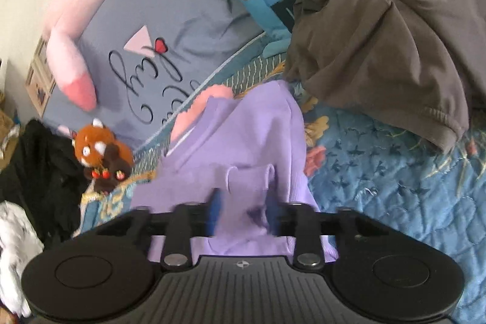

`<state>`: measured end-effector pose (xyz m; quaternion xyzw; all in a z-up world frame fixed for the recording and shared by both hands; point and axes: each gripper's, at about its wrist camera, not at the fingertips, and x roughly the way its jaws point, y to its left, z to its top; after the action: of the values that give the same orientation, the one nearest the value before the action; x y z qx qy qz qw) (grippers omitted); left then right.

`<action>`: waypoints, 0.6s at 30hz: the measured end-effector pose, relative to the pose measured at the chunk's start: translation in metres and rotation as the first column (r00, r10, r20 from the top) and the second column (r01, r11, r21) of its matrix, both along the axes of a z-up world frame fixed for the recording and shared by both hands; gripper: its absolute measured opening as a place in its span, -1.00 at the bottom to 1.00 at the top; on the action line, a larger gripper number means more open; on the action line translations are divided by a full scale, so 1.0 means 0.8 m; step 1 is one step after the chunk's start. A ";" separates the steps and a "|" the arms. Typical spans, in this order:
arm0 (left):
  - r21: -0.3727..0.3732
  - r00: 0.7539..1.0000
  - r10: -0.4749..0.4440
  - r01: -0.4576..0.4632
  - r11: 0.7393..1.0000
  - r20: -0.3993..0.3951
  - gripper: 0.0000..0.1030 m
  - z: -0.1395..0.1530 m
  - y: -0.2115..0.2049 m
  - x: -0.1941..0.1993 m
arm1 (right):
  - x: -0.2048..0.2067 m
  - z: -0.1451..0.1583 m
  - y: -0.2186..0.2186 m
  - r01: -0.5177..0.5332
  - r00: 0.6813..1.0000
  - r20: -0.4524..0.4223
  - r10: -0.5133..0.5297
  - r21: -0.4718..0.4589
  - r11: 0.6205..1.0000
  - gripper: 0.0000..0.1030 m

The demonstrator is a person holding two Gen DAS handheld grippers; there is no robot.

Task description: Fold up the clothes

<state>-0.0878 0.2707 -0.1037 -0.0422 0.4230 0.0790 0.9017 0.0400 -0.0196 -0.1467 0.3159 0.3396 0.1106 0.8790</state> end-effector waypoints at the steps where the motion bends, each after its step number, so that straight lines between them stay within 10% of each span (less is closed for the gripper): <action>1: -0.001 1.000 -0.001 0.001 1.000 0.001 0.99 0.000 0.000 0.000 | 0.007 -0.001 0.001 0.002 1.000 -0.009 -0.002 0.000 1.000 -0.15; 7: -0.016 1.000 0.001 -0.001 1.000 -0.003 0.99 -0.002 0.005 0.000 | 0.047 -0.031 0.009 -0.037 0.993 -0.111 0.037 0.005 0.999 -0.21; 9: -0.019 1.000 0.003 -0.003 1.000 -0.004 0.99 -0.003 0.006 0.001 | 0.050 -0.039 0.007 -0.028 0.990 -0.135 0.032 0.032 0.999 -0.65; 18: -0.045 0.999 0.033 -0.033 0.998 0.008 0.99 -0.003 0.017 0.001 | 0.045 0.035 0.033 -0.075 0.992 0.095 0.086 -0.116 0.990 -0.88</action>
<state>-0.0871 0.2844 -0.1059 -0.0698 0.4198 0.0842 0.9010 0.0758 0.0065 -0.1187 0.2462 0.3136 0.1423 0.9060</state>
